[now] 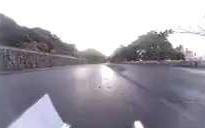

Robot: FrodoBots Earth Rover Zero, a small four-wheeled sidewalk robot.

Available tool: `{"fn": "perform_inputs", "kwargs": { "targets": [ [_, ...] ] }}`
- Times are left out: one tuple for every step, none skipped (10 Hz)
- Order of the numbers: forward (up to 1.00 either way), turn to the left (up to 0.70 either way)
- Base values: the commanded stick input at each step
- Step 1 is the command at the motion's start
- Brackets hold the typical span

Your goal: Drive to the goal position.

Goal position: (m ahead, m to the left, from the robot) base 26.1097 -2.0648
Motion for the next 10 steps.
{"fn": "perform_inputs", "kwargs": {
  "targets": [
    [0.50, 0.00],
    [0.50, 0.00],
    [0.50, 0.00],
    [0.50, 0.00],
    [0.50, 0.00],
    [0.50, 0.00],
    [0.50, -0.12],
    [0.50, -0.49],
    [0.50, -0.39],
    [0.50, -0.15]
  ]
}}
